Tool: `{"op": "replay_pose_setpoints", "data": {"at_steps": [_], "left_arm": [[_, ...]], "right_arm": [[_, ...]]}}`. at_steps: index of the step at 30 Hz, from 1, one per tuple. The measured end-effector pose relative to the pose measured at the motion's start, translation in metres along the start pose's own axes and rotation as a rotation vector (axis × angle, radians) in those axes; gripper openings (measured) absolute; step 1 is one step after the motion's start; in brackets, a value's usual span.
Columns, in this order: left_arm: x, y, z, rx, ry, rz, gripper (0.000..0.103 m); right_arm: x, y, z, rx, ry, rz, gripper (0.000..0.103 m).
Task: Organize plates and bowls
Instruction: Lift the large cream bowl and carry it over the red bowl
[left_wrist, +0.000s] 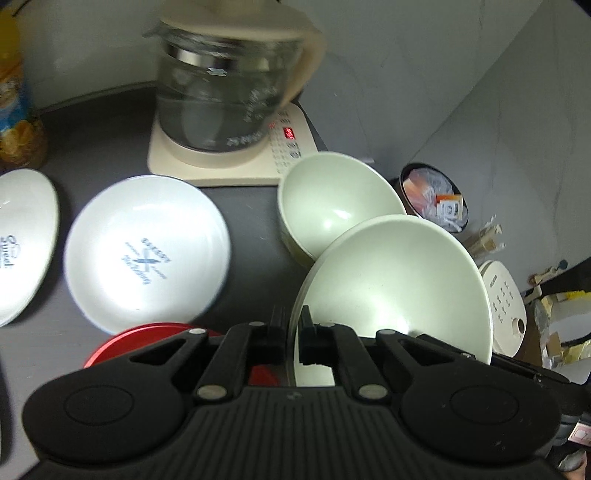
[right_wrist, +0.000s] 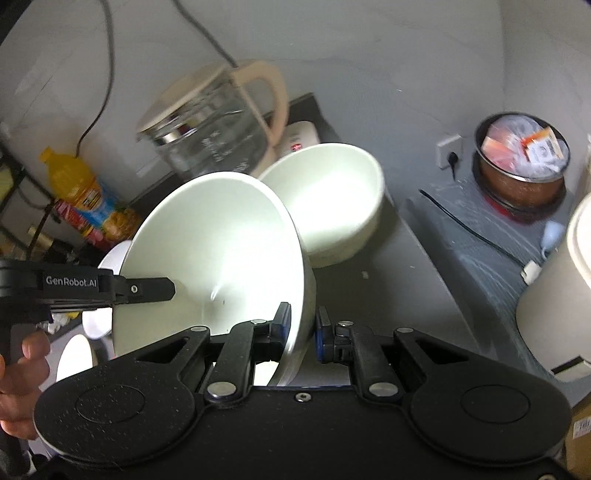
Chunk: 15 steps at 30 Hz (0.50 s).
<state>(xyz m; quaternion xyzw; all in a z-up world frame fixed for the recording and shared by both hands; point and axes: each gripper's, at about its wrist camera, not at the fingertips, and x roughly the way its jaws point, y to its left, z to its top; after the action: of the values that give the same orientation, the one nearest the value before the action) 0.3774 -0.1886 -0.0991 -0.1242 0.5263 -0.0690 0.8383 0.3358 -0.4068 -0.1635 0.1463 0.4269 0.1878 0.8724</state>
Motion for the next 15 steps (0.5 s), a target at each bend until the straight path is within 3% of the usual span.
{"op": "replay_pose_setpoints", "data": {"at_steps": [15], "left_arm": [[-0.041, 0.066, -0.030, -0.102, -0.050, 0.027, 0.005]], "right_arm": [[0.012, 0.066, -0.011, -0.095, 0.023, 0.055, 0.014]]}}
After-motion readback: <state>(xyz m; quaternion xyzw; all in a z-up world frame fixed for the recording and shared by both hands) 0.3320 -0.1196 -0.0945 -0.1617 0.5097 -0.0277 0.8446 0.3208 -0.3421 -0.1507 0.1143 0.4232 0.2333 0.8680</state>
